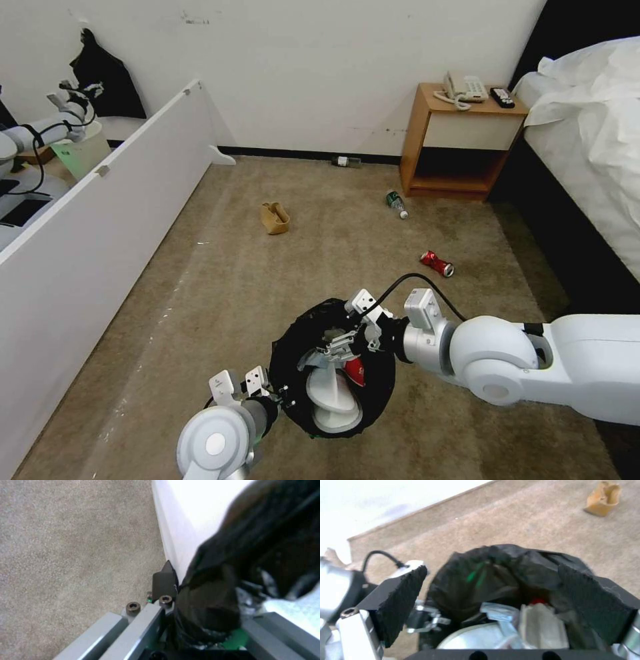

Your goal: Pick up the trash bin and place the garbage on the floor into it.

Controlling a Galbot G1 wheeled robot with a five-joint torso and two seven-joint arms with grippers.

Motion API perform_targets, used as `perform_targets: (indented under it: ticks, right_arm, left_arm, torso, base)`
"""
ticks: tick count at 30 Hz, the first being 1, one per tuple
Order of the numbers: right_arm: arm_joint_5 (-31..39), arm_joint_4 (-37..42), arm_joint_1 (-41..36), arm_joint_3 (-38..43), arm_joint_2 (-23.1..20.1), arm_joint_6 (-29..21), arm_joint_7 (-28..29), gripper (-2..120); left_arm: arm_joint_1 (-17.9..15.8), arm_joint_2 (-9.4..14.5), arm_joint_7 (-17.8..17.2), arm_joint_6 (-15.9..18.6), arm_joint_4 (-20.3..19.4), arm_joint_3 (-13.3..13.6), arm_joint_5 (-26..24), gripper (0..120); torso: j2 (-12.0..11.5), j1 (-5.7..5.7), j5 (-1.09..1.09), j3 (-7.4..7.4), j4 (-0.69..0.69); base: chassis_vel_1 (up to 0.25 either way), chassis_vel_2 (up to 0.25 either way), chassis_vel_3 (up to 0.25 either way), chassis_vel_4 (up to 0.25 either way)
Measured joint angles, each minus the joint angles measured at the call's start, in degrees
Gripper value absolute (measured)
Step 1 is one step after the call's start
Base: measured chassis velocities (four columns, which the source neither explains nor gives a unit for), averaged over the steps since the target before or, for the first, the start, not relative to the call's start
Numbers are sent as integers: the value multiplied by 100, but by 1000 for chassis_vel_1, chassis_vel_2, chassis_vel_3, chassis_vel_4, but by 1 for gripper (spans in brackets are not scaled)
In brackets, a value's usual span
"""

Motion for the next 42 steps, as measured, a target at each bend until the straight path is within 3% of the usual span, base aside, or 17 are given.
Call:
perform_targets:
  ticks: [15, 25, 31, 40, 42]
  right_arm:
    - [542, 591, 70, -26, 260, -168, 154, 100]
    - [1199, 1191, 942, -29, 714, -159, 134, 100]
    - [1494, 1217, 1700, -21, 1199, -29, -57, 100]
    - [1489, 1209, 2004, 5, 1739, 59, -112, 100]
    - [1307, 1205, 2010, 23, 1964, 95, -141, 100]
  left_arm:
    - [-55, -114, -70, -1, 57, -16, 95, 0]
    - [-84, -91, -229, -4, -75, -225, -30, 0]
    - [-5, 154, -525, -6, -444, -518, -438, 0]
    - [127, 451, -662, -9, -845, -866, -769, 0]
    - [201, 646, -710, -9, -1014, -989, -923, 0]
  torso:
    - [0, 0, 0, 0, -1]
    - [0, 0, -1, 0, -2]
    - [0, 0, 0, 0, -1]
    - [0, 0, 0, 0, -1]
    - [0, 0, 0, 0, -2]
  base:
    - [0, 0, 0, 0]
    - [0, 0, 0, 0]
    - [0, 0, 0, 0]
    - [0, 0, 0, 0]
    - [0, 0, 0, 0]
